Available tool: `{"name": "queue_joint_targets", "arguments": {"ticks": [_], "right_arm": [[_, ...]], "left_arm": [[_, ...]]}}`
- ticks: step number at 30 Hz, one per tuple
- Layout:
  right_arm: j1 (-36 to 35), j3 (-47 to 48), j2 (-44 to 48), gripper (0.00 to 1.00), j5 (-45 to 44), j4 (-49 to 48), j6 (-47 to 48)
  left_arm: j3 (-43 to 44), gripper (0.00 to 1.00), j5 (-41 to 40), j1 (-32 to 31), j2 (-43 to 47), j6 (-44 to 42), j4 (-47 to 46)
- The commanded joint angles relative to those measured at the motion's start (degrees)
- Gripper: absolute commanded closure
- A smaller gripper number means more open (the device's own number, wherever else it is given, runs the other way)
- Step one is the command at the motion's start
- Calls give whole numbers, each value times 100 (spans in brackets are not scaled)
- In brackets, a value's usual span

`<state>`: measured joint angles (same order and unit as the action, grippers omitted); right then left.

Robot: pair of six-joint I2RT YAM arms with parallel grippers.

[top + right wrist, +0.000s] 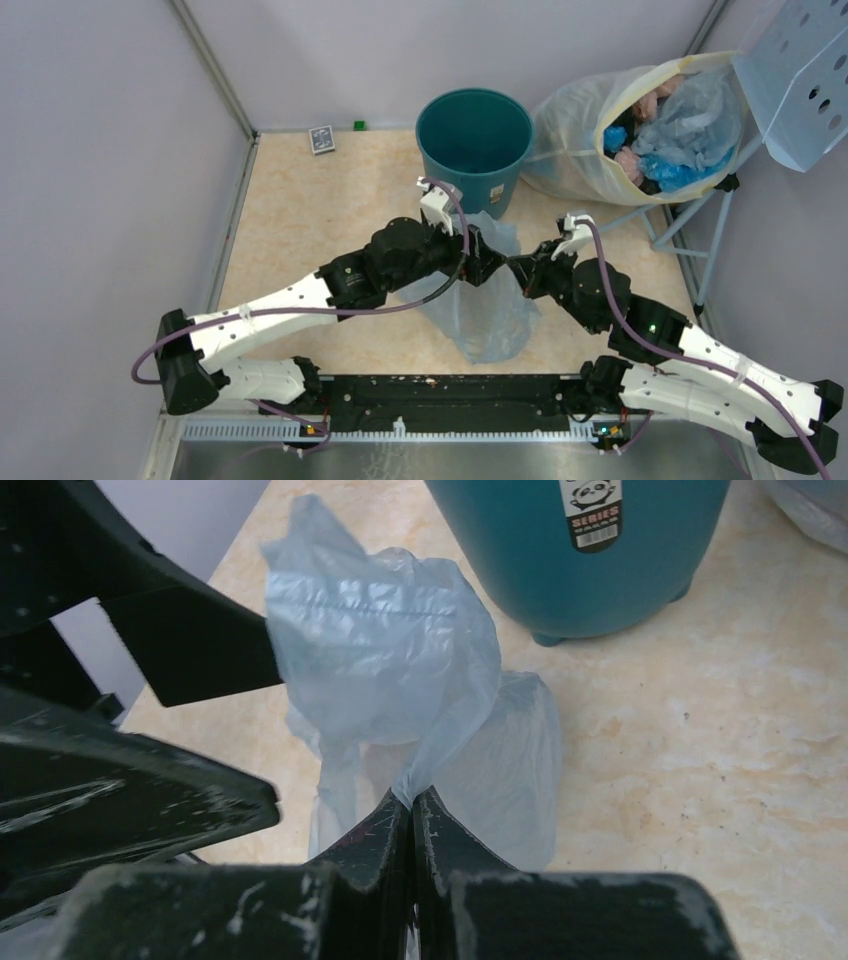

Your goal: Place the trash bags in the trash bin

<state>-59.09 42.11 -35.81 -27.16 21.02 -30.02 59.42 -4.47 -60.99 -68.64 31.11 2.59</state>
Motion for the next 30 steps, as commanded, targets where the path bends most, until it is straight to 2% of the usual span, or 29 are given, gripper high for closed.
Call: {"name": "queue_joint_targets", "arguments": {"ticks": [1,5,13,20,22,24,30], "right_arm": [[16,166,-5,100,340,-406,65],[20,125,-29,100,381,-422,62],[18,31,-46,100,610,-588,2],[20,-1,-9,100,607,-568,-94],[17,-2,-4,100,571,-537,-113],[20,7,-5,100,546,-477,-139],[19,12,71,100,442,-307,-217]], "left_arm": [[299,2,-481,-110,-75,183,-24],[430,1,-768,-242,-183,212,13],[692,14,-1493,-264,-430,122,191],[618,34,-1763,-245,-575,-25,-5],[533,45,-1538,-96,-547,13,-147],[520,49,-1125,133,-537,124,-120],[484,45,359,456,-628,-137,-222]]}}
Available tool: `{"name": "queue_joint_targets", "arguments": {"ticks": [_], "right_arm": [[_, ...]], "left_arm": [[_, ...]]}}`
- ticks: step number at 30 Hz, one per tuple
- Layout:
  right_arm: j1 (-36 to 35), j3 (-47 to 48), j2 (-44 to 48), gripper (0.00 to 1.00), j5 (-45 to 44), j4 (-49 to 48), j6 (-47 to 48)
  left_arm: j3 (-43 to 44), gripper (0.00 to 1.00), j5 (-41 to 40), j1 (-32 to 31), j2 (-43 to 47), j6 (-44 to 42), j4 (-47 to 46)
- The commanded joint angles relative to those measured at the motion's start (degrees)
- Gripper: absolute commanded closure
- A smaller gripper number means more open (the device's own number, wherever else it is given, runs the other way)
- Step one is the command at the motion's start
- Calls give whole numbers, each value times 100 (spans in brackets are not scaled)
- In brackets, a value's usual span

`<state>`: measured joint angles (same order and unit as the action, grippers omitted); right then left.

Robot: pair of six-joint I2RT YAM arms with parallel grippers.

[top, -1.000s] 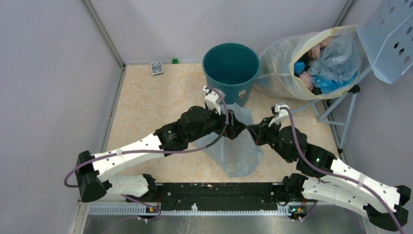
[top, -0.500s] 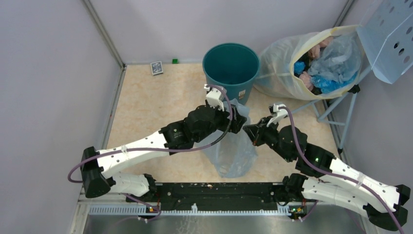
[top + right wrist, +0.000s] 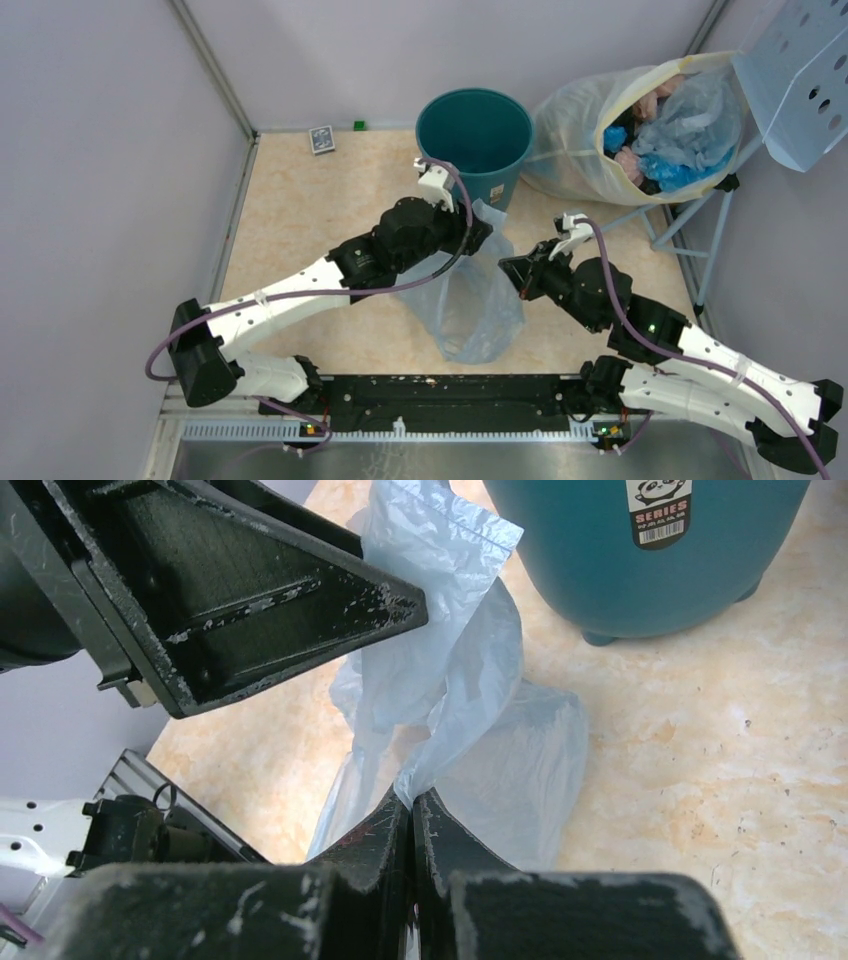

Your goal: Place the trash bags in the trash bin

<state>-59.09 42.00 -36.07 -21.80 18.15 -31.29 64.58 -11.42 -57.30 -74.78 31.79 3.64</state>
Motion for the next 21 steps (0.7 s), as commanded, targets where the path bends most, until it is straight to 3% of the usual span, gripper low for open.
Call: {"name": "queue_joint_targets", "arguments": {"ticks": [1,9,15,21], "right_arm": [[20,19,115,100,-103,-8,-88],[16,-7,87,100,-77,-51,-151],[20,63,105,100,-685,454,-390],[20,273,185,100,-2101,1863,-1012]], "left_arm": [[-37,47,1316,92,-11,-276,-483],[32,57,1561,87,-160,-424,-390],[89,100,1453,206,-116,-499,135],[-154,100,1934,785,754,-496,806]]}}
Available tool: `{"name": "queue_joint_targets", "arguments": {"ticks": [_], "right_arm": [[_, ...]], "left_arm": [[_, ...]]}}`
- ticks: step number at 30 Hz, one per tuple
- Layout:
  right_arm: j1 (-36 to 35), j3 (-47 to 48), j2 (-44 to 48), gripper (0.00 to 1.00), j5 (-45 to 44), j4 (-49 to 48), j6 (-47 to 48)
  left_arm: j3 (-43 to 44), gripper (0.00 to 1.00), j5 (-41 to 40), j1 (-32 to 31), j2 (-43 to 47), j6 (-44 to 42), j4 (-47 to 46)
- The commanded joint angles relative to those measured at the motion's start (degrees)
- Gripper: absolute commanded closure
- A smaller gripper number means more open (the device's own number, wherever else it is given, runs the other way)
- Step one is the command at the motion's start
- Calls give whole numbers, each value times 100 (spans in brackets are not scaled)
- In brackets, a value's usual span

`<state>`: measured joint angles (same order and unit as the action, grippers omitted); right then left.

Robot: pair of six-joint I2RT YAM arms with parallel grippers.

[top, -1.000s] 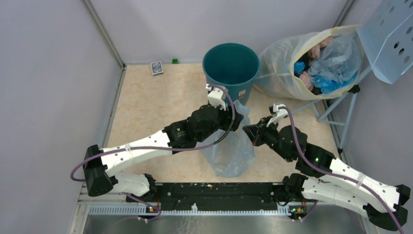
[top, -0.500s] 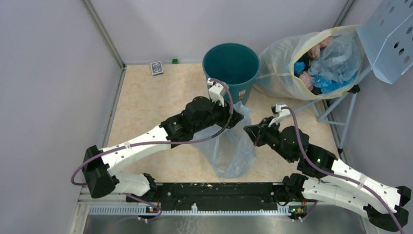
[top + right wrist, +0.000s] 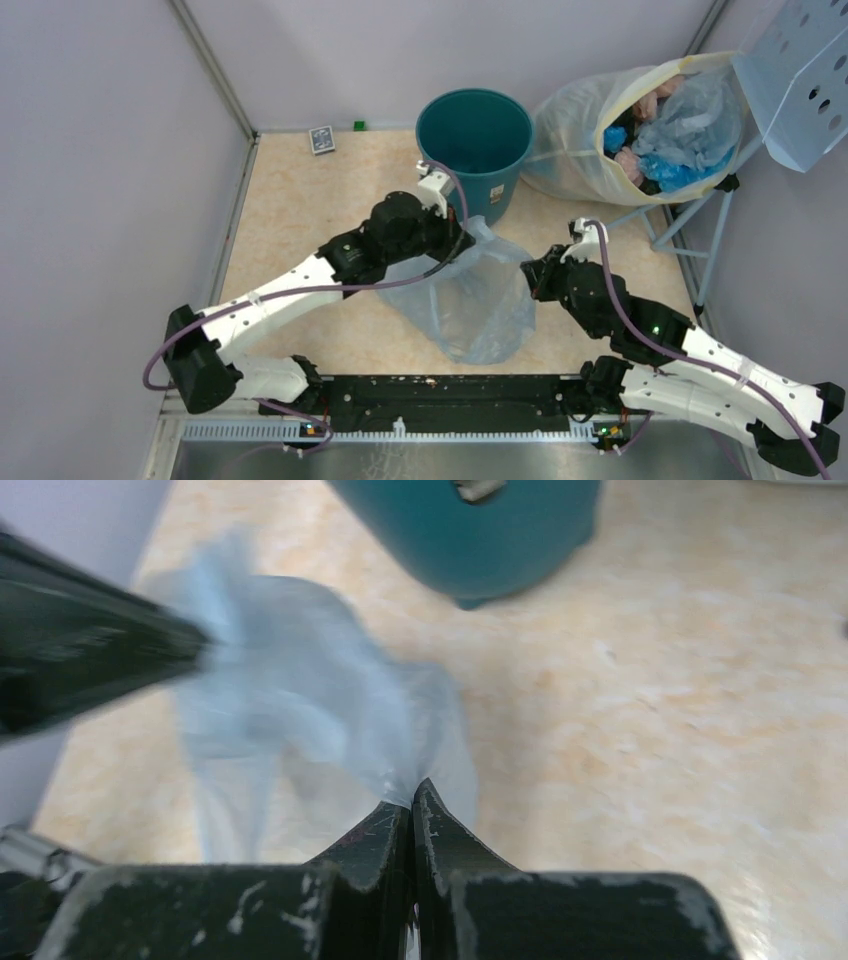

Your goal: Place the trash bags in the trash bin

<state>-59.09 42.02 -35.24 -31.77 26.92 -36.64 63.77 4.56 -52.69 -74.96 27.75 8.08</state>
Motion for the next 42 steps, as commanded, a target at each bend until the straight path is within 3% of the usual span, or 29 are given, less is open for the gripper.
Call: {"name": "queue_joint_targets", "arguments": {"ticks": [1,6,10,13,14,15,17,18,22,26,34,40,42], "right_arm": [[16,294,124,100,-1250,1155,-541],[20,239,218,100,-1294,1282,-436],[21,189,171,100,-1142,1303,-318],[16,252,108,92,-1293,1615,-500],[20,275,90,85,-1371,1713,-588],[20,310,84,69,-1335,1712,-549],[20,324,50,26,-827,1255,266],[18,381,-16,17,-419,1110,643],[20,665,-374,14,1111,591,1725],[21,868,-756,14,1873,190,2449],[20,989,-1557,15,2091,-595,2731],[44,479,-1708,11,1755,-1397,3288],[148,368,-1676,11,2038,-1690,3456]], "left_arm": [[-41,100,379,380,907,-170,577],[130,100,367,545,1517,-397,1546],[136,100,791,560,1978,-358,1807],[120,100,1226,563,2263,-283,1867],[108,100,1353,565,2347,-244,1873],[97,100,1454,564,2461,-222,1881],[52,100,1535,565,2582,-180,1882],[28,100,1553,566,2624,-174,1882],[-72,100,1659,566,2669,-152,1783],[-160,100,1701,561,2669,-104,1636],[-308,100,2164,566,2669,2,1374],[-269,100,2228,562,2780,-15,1395],[-173,100,2315,561,2779,-47,1442]]}}
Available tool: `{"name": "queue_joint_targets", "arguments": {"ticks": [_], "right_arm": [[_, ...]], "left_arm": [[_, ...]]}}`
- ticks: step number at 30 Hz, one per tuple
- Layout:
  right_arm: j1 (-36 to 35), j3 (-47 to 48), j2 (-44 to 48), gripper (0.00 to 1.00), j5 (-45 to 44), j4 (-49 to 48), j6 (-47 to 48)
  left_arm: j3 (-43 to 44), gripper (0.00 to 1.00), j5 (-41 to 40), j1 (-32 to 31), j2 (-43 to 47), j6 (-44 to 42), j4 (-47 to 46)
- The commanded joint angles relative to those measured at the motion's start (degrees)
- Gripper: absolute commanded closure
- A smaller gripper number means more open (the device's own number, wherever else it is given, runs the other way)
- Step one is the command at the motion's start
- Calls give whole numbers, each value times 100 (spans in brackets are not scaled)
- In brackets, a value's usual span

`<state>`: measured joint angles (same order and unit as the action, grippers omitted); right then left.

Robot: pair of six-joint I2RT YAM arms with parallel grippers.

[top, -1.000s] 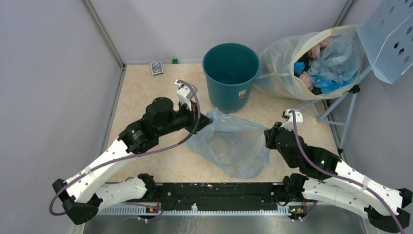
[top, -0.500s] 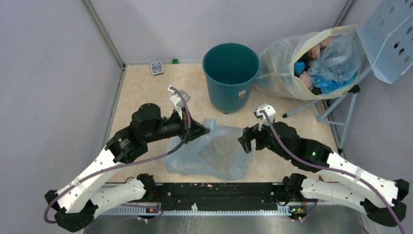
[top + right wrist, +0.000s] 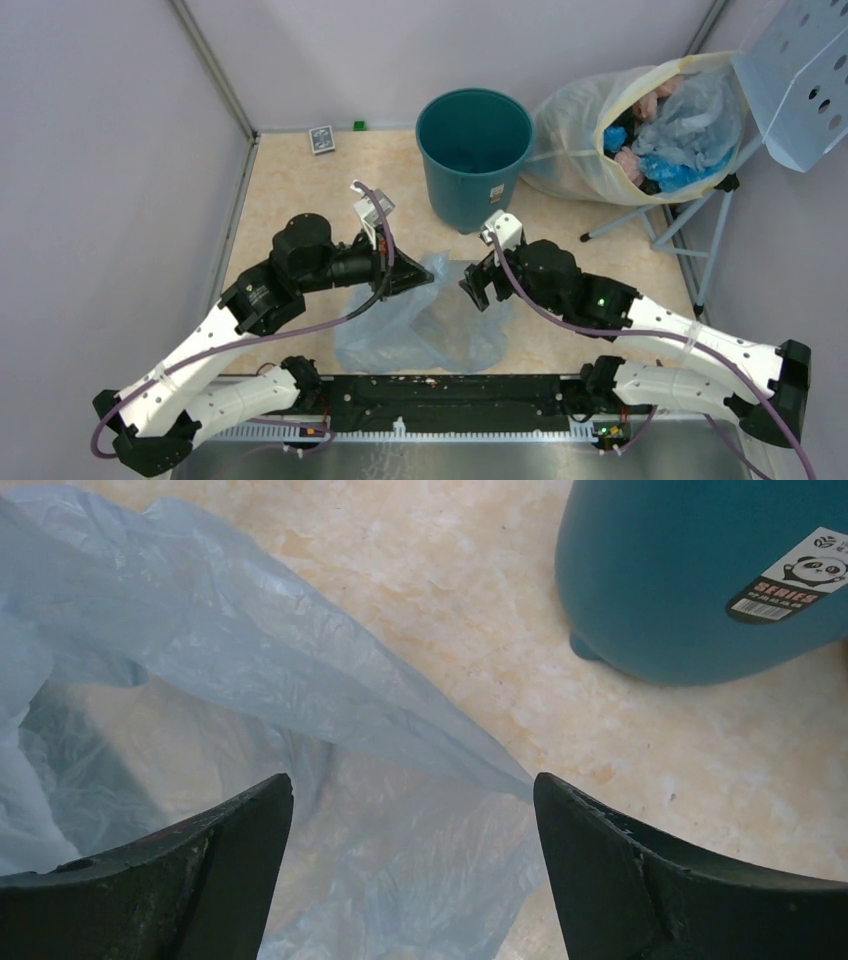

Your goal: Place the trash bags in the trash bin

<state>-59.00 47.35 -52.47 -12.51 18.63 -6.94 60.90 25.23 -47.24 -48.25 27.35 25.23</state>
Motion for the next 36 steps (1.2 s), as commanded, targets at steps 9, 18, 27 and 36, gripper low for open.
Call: {"name": "queue_joint_targets", "arguments": {"ticks": [9,18,27,36], "right_arm": [[266,-626,-135,18,1405,-2115,1092],[579,-524,78,100,-688,-1889,430],[784,-214,961,100,-1491,-1025,337],[776,-1061,1502,100,589,-711,-278]], "left_arm": [[766,100,597,20,30,-6,-374],[903,100,900,23,-128,106,-903],[936,90,910,17,-490,33,-1038],[606,29,785,28,-241,-304,-497]]}}
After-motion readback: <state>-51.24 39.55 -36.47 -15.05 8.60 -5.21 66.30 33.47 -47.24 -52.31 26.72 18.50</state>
